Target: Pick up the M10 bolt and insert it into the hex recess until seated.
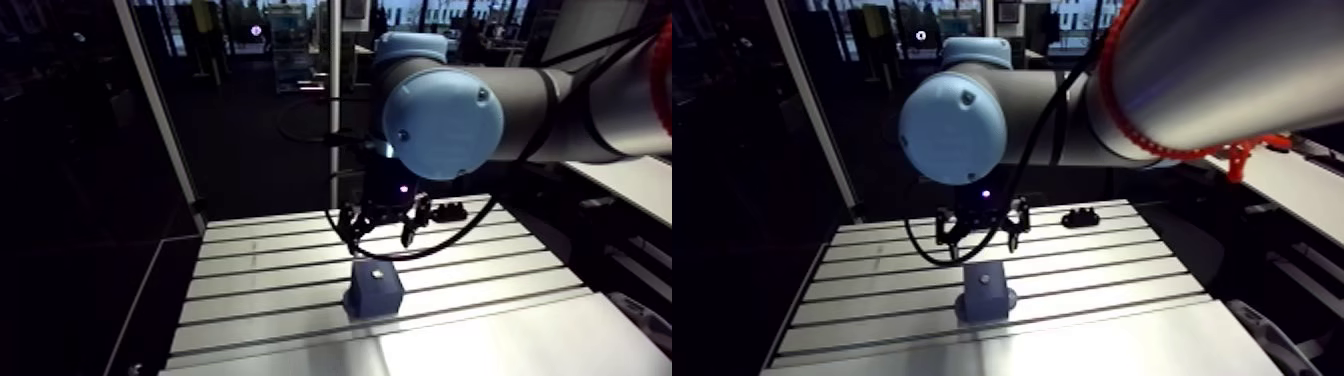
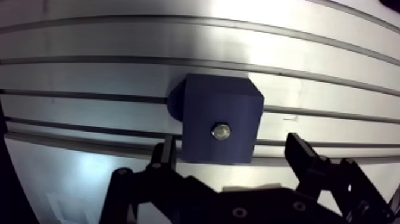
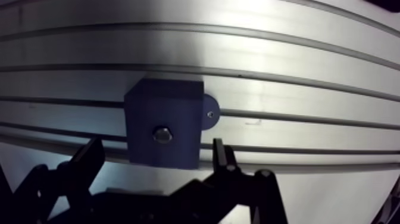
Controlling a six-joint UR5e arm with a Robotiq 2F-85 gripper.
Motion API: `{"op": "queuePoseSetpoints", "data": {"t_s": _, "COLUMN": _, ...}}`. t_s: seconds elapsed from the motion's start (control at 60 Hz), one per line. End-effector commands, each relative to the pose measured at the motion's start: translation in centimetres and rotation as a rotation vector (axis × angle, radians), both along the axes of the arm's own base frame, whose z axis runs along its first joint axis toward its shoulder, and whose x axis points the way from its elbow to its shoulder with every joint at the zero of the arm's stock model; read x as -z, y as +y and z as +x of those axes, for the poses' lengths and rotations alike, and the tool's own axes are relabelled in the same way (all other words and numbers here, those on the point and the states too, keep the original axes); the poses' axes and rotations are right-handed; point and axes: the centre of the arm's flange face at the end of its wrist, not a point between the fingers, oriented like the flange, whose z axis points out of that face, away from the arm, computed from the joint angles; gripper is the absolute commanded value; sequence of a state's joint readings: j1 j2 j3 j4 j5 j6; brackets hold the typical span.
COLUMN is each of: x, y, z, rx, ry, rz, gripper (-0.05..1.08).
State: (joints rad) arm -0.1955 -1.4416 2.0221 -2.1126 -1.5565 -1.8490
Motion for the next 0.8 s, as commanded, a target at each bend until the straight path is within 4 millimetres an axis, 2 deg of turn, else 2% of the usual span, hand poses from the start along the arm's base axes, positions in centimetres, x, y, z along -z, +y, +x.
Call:
{"op": "queuePoseSetpoints", "data": {"t_s": 0.017, "x": -2.2, "y": -0.1, "z": -0.7, "rx": 0.006, "ry": 0.013, "rz": 0.001, "gripper": 0.01}}
{"op": "queuePoseSetpoints", "data": {"t_s": 0.117, "x": -2.7, "y": -0.1, "z": -0.7, "rx": 0.009, "ry": -0.021, "rz": 0.015, "gripper": 0.01}}
{"op": "queuePoseSetpoints", "data": {"t_s": 0.15, "x": -2.9, "y": -0.2, "z": -0.8, "rx": 0.005, "ry": -0.028, "rz": 0.018, "gripper": 0.05}}
{"op": "queuePoseSetpoints", "data": {"t_s": 0.167, "x": -3.0, "y": -0.4, "z": -0.9, "rx": 0.0, "ry": -0.029, "rz": 0.018, "gripper": 0.29}}
{"op": "queuePoseSetpoints", "data": {"t_s": 0.183, "x": -3.0, "y": -0.4, "z": -0.9, "rx": 0.0, "ry": -0.029, "rz": 0.018, "gripper": 0.29}}
{"op": "queuePoseSetpoints", "data": {"t_s": 0.217, "x": -3.3, "y": -0.5, "z": -1.0, "rx": 0.028, "ry": -0.028, "rz": 0.02, "gripper": 0.87}}
{"op": "queuePoseSetpoints", "data": {"t_s": 0.233, "x": -3.3, "y": -0.5, "z": -1.0, "rx": 0.028, "ry": -0.028, "rz": 0.02, "gripper": 0.87}}
{"op": "queuePoseSetpoints", "data": {"t_s": 0.25, "x": -3.3, "y": -0.5, "z": -1.1, "rx": 0.048, "ry": -0.028, "rz": 0.021, "gripper": 0.99}}
{"op": "queuePoseSetpoints", "data": {"t_s": 0.267, "x": -3.3, "y": -0.5, "z": -1.1, "rx": 0.048, "ry": -0.028, "rz": 0.021, "gripper": 0.99}}
{"op": "queuePoseSetpoints", "data": {"t_s": 0.283, "x": -3.3, "y": -0.6, "z": -1.0, "rx": 0.056, "ry": -0.032, "rz": 0.022, "gripper": 1.05}}
{"op": "queuePoseSetpoints", "data": {"t_s": 0.567, "x": -1.3, "y": -1.1, "z": 0.6, "rx": 0.05, "ry": -0.076, "rz": 0.031, "gripper": 1.08}}
{"op": "queuePoseSetpoints", "data": {"t_s": 0.8, "x": -0.9, "y": -1.1, "z": 0.5, "rx": 0.049, "ry": -0.04, "rz": 0.036, "gripper": 1.08}}
